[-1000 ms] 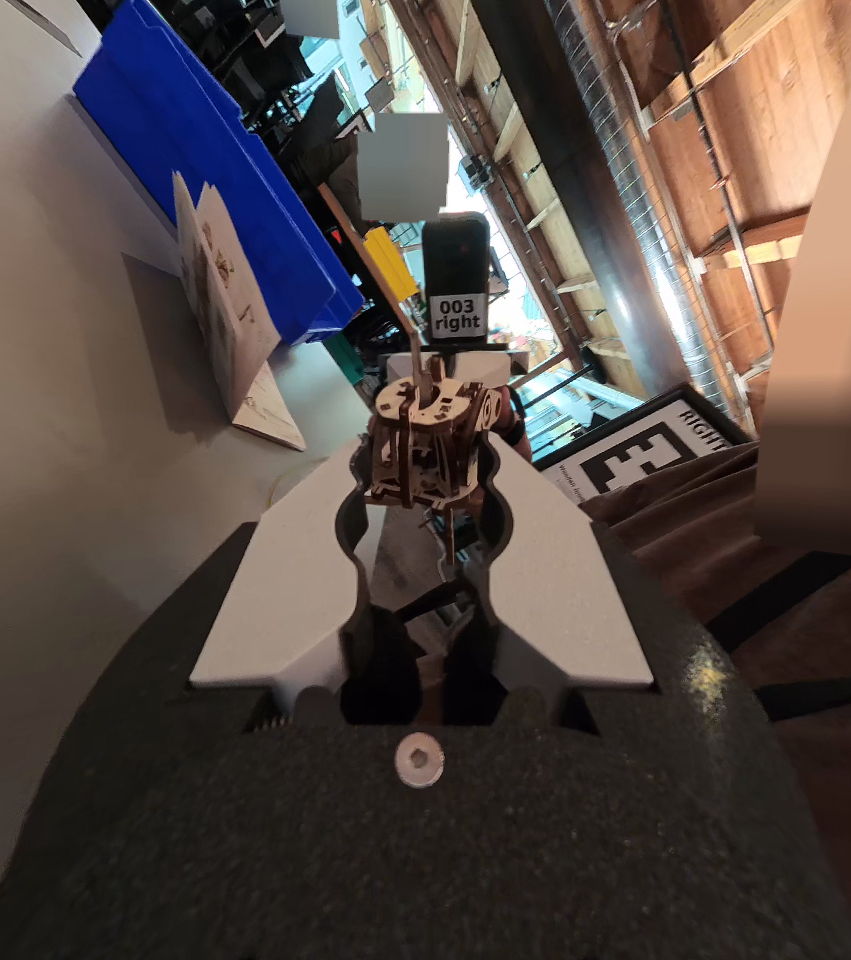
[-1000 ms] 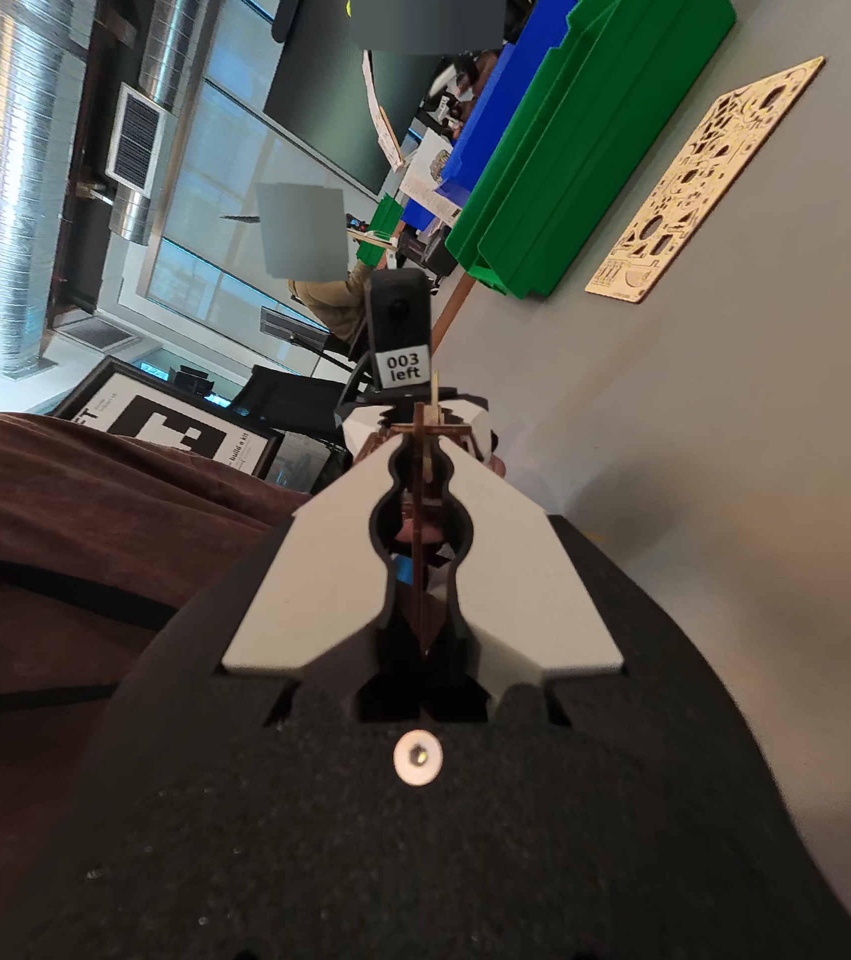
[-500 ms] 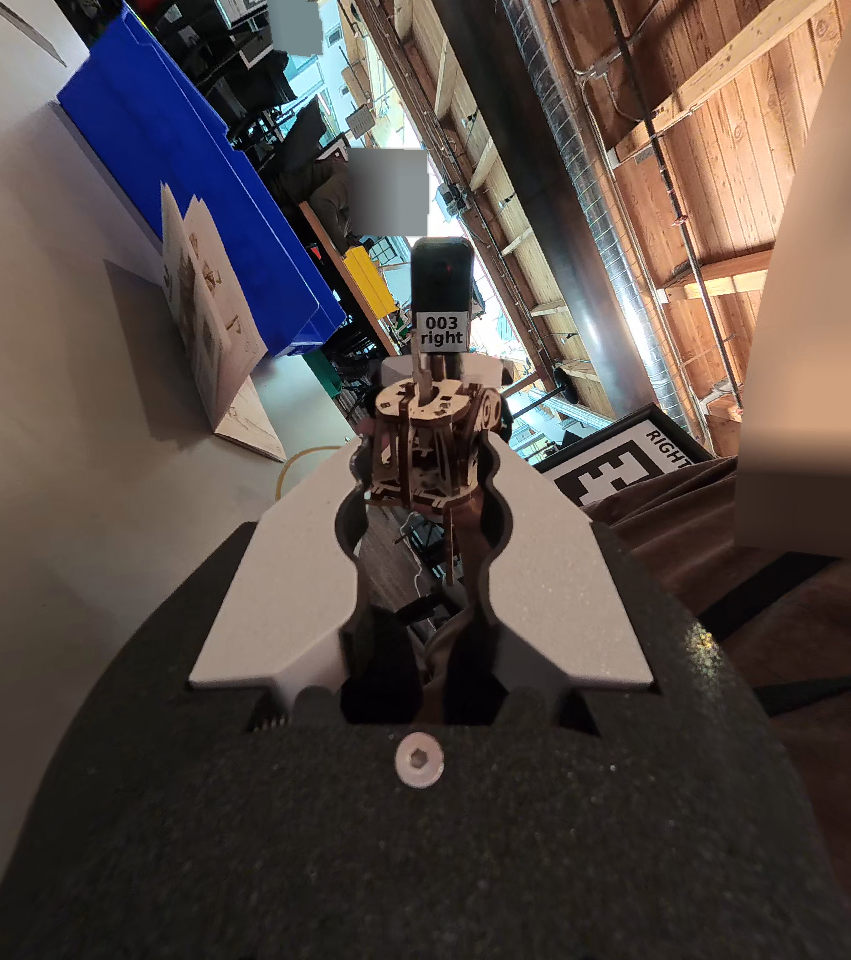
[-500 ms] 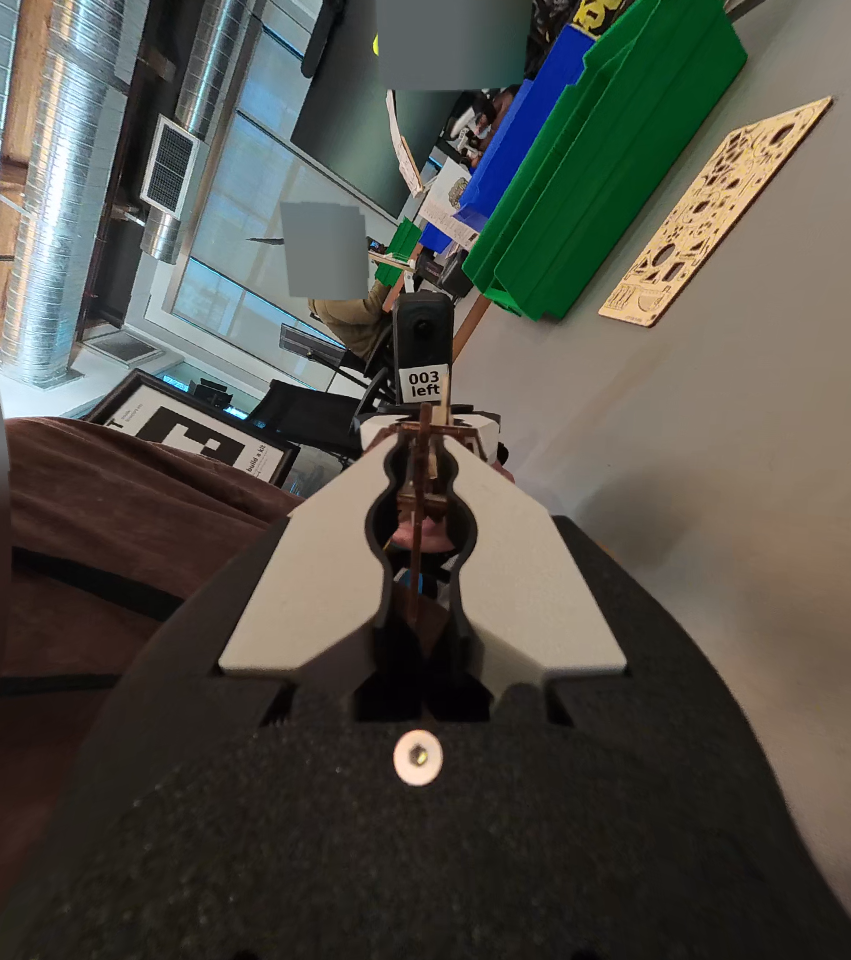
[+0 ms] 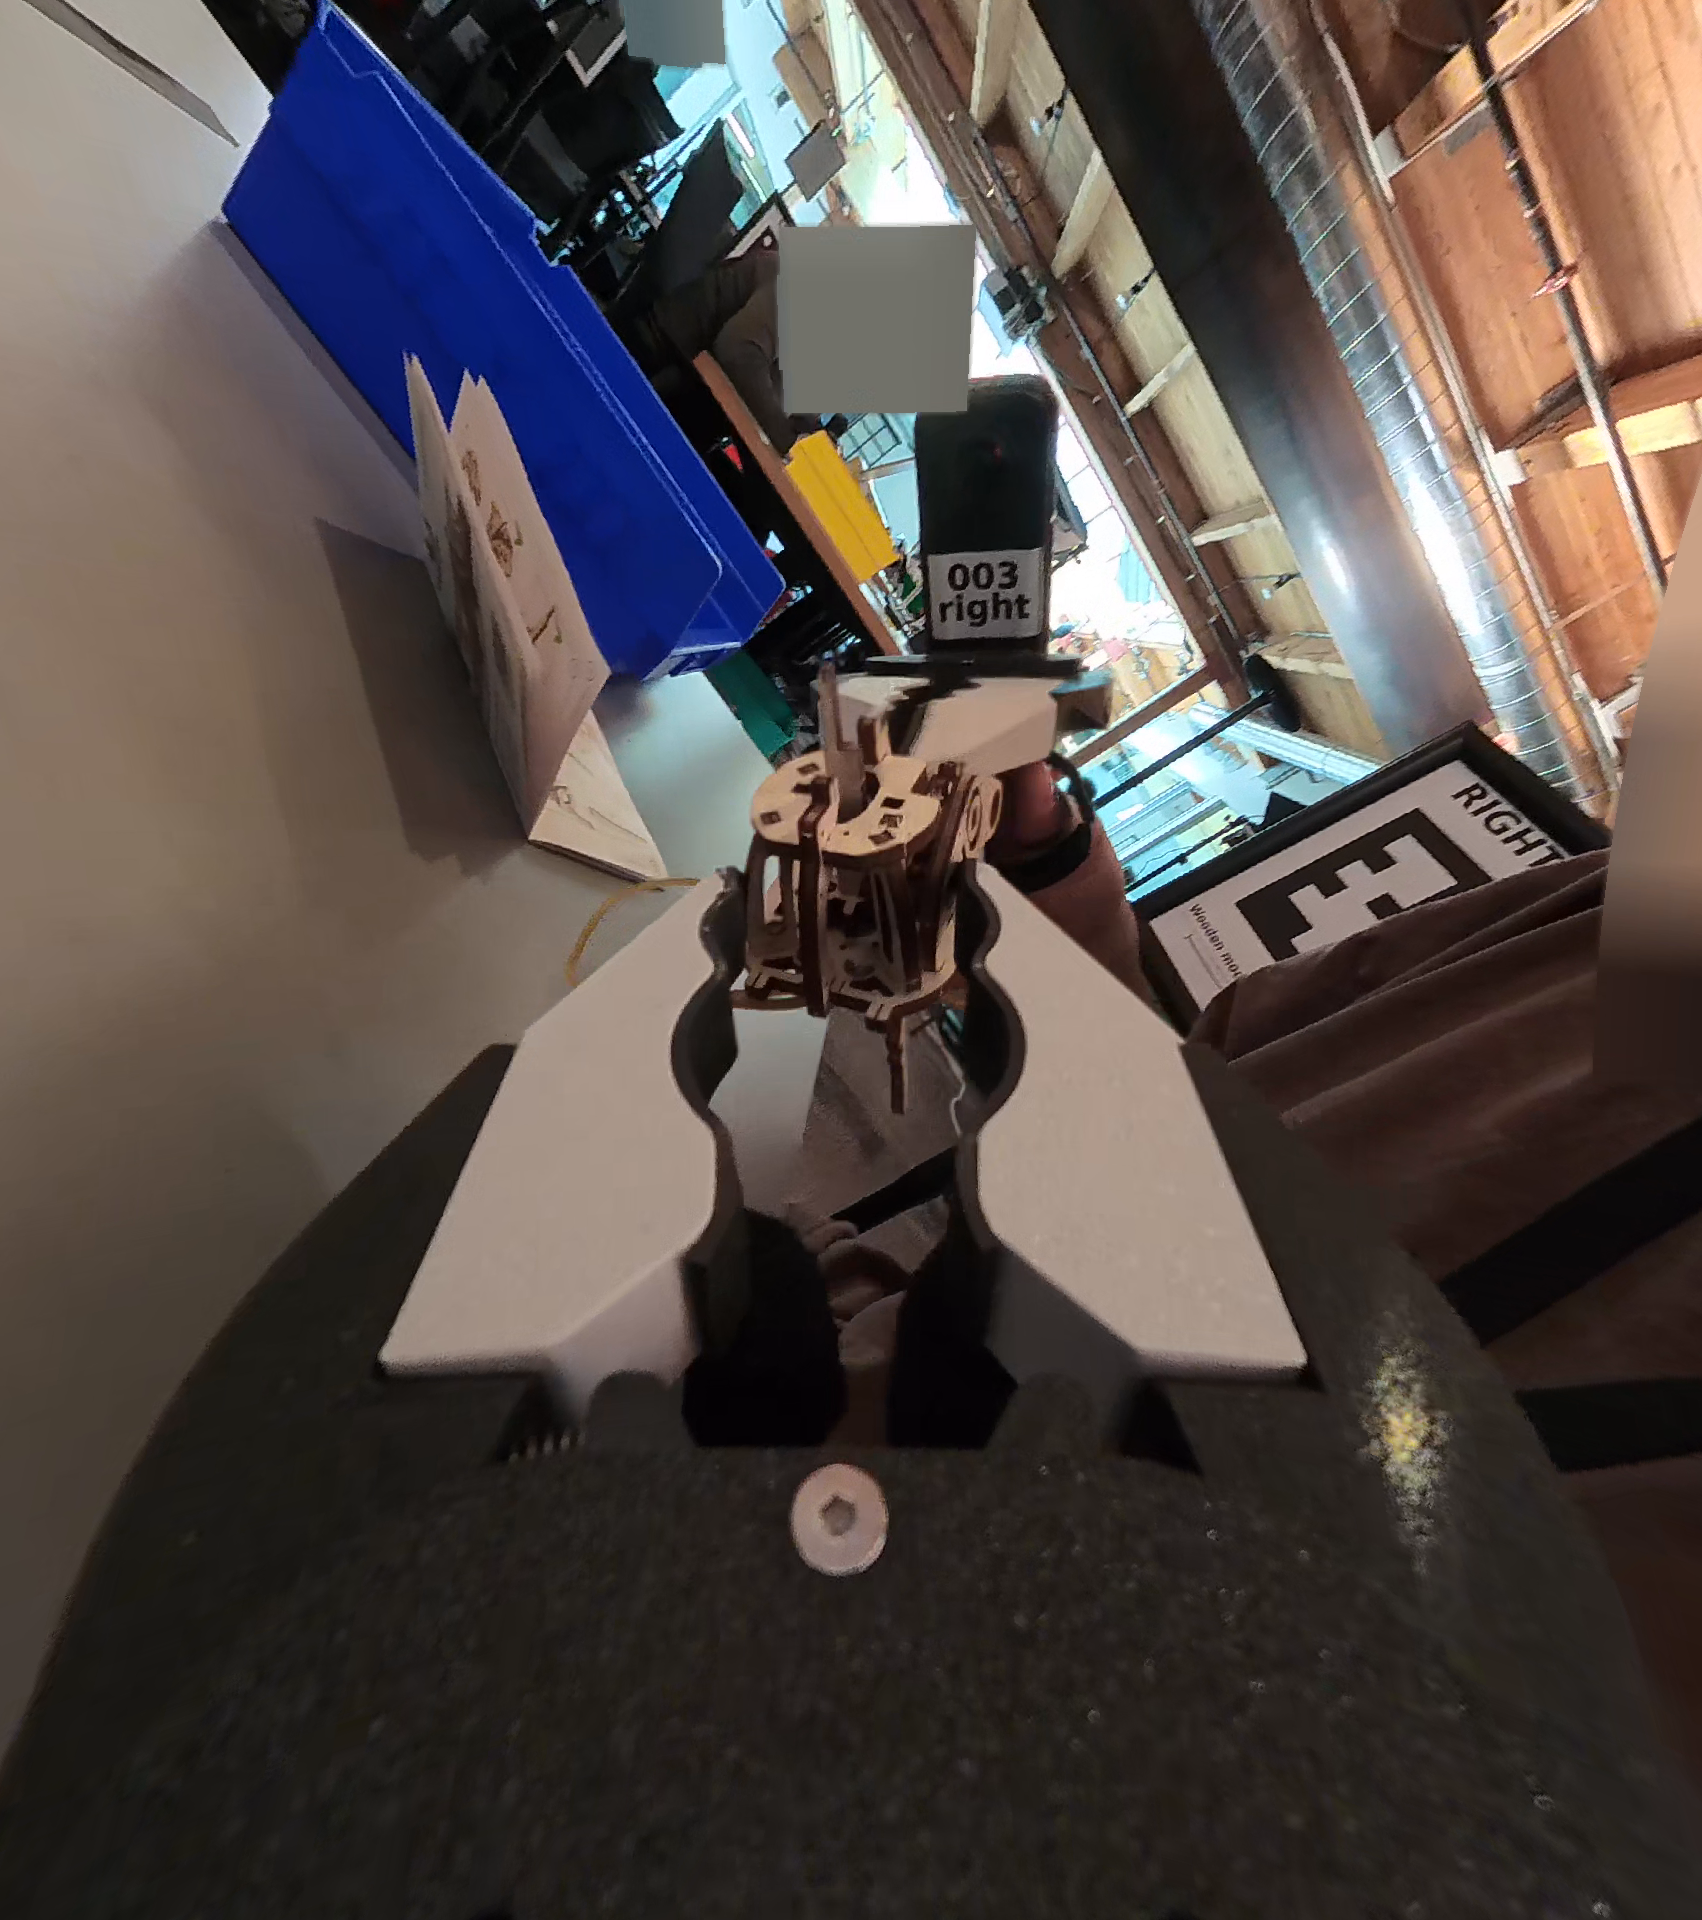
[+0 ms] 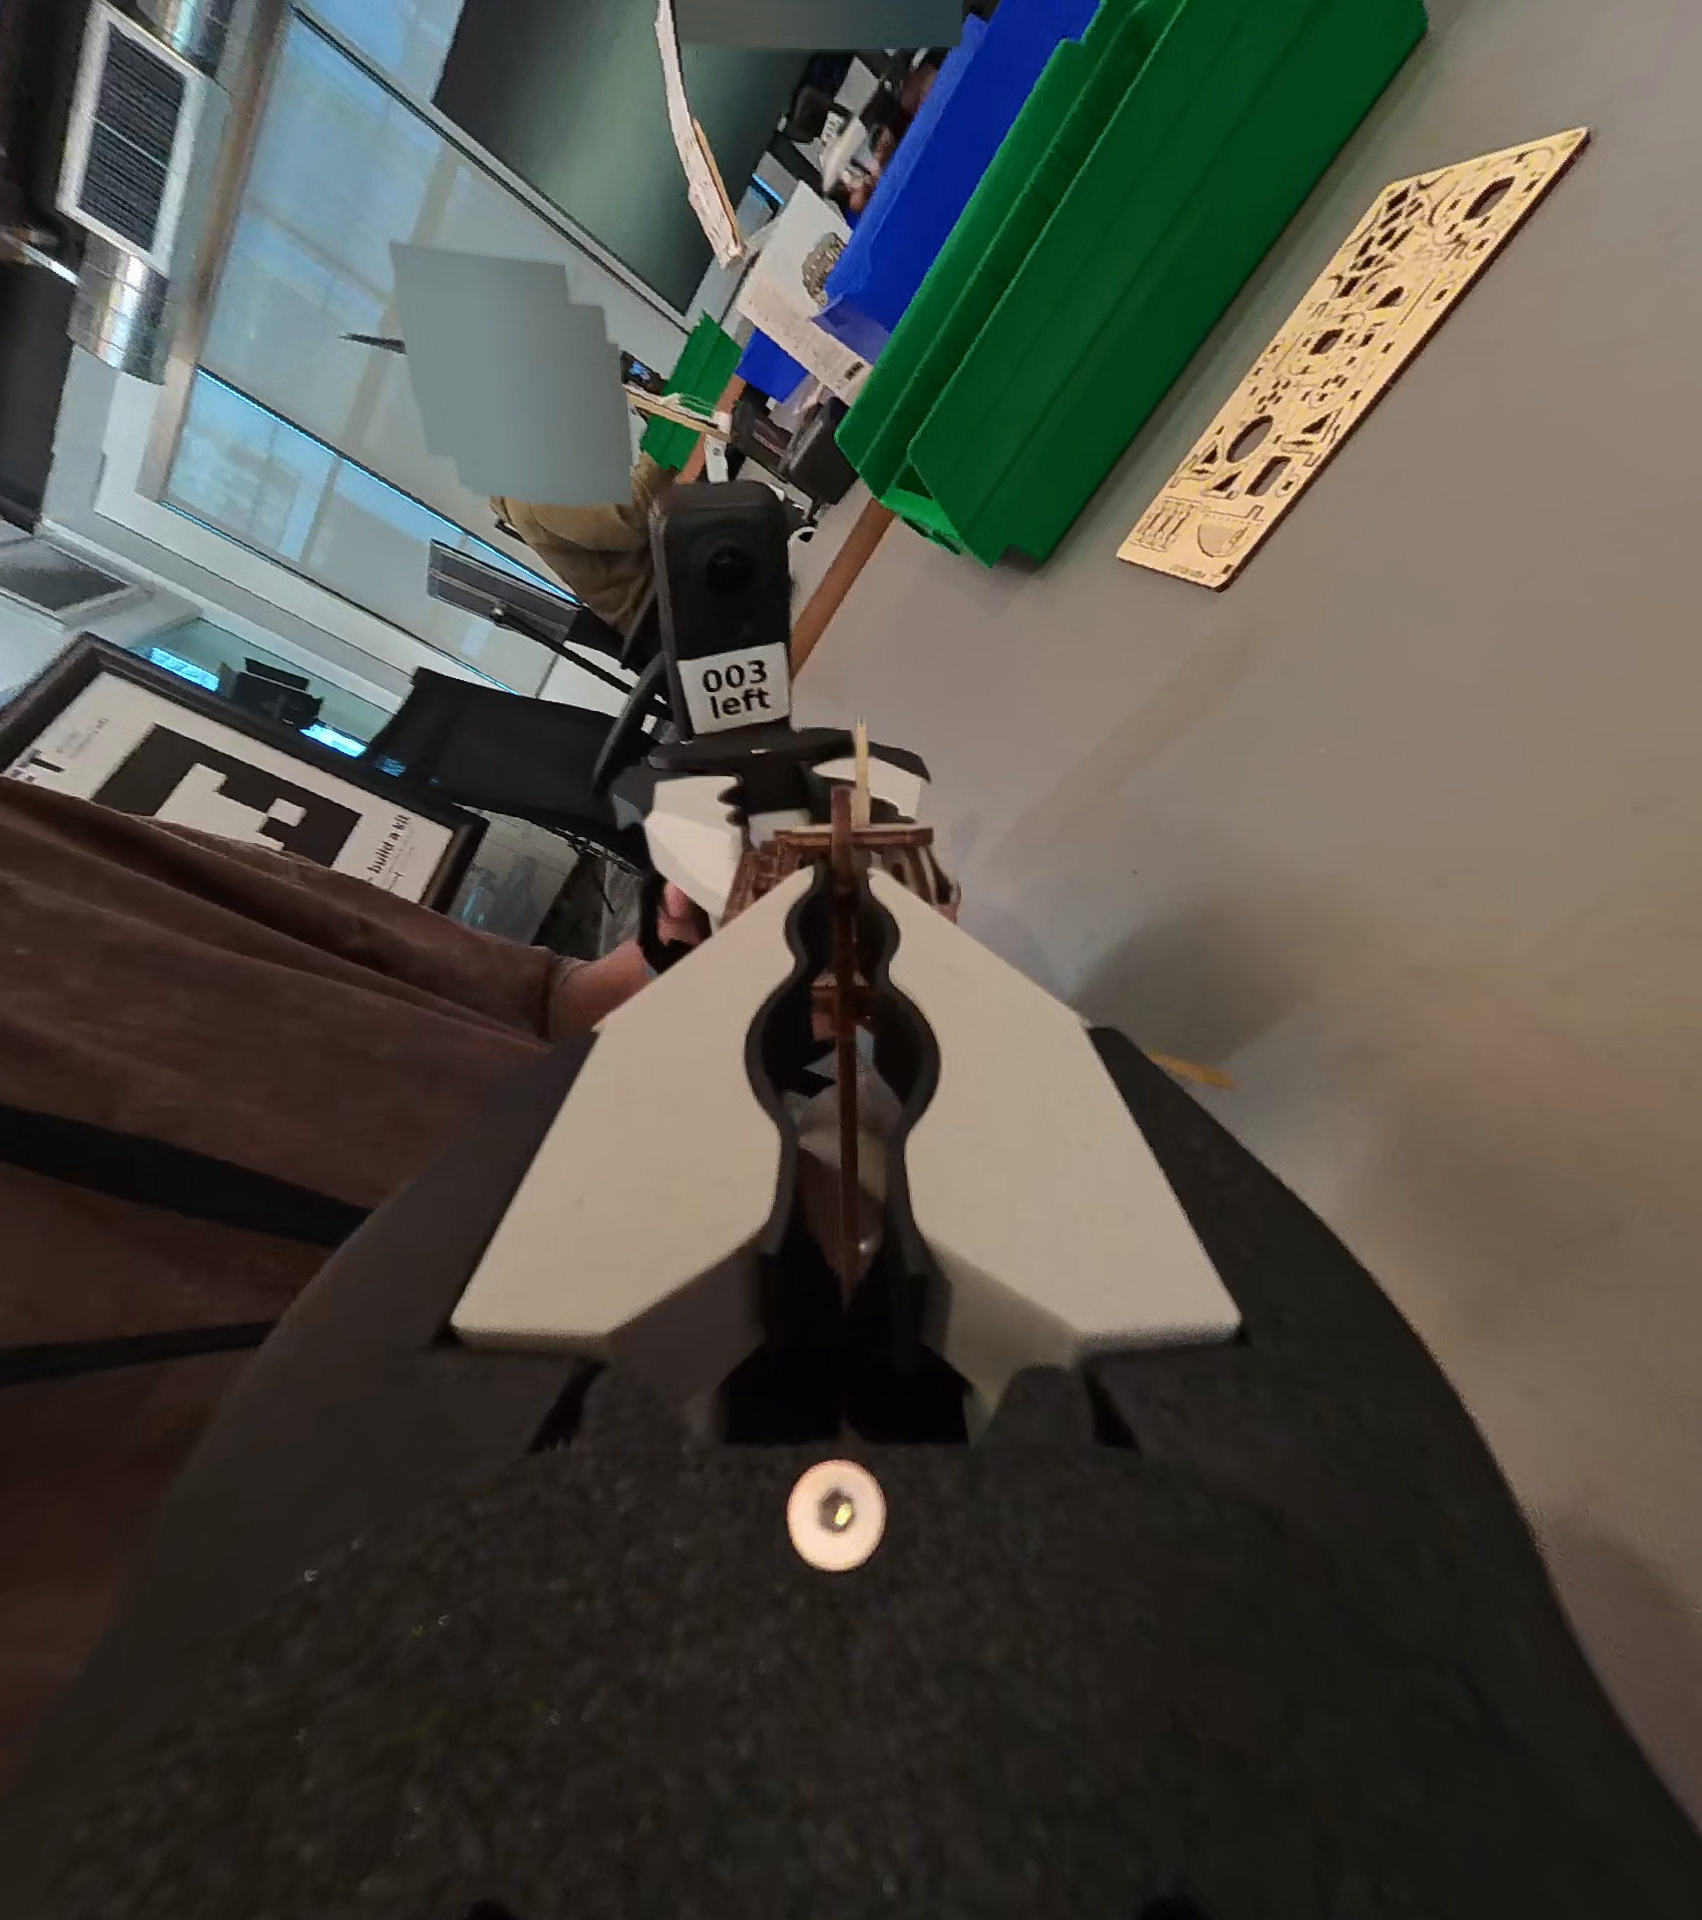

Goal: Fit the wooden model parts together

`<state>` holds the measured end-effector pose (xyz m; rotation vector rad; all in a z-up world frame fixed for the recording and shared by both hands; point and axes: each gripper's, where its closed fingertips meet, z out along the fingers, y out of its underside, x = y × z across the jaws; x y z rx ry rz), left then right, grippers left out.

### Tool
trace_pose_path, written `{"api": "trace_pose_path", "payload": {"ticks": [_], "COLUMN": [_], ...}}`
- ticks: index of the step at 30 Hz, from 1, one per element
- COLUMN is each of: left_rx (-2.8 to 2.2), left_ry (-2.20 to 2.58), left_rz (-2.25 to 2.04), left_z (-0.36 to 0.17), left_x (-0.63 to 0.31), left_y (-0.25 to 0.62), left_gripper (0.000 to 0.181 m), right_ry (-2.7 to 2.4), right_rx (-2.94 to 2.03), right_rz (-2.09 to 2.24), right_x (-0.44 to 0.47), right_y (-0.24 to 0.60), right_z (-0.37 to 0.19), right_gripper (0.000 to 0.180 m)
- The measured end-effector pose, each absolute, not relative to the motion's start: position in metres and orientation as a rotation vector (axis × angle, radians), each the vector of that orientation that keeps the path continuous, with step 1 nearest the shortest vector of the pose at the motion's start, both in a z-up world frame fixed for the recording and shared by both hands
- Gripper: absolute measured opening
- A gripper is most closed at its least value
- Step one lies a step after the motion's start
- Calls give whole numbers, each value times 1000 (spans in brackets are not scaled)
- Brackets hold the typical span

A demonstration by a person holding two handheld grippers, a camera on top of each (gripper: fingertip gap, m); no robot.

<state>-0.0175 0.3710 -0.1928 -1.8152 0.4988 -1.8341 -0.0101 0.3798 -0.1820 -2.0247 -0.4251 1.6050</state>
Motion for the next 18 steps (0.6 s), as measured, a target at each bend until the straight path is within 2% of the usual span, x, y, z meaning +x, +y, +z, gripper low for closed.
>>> {"api": "trace_pose_path", "payload": {"ticks": [13,18], "left_rx": [-1887,-1850], "left_ry": [640,513], "left_rz": [-1729,-1862], "left_z": [-205,-196], "left_x": [-7,-9], "left_y": [361,365], "left_gripper": [37,37], "right_ry": [-543,-577], "right_rx": [-2105,-2044], "right_rz": [1555,1534], "right_x": [-4,-5], "right_y": [373,379], "right_z": [-191,-181], "right_gripper": [3,3]}}
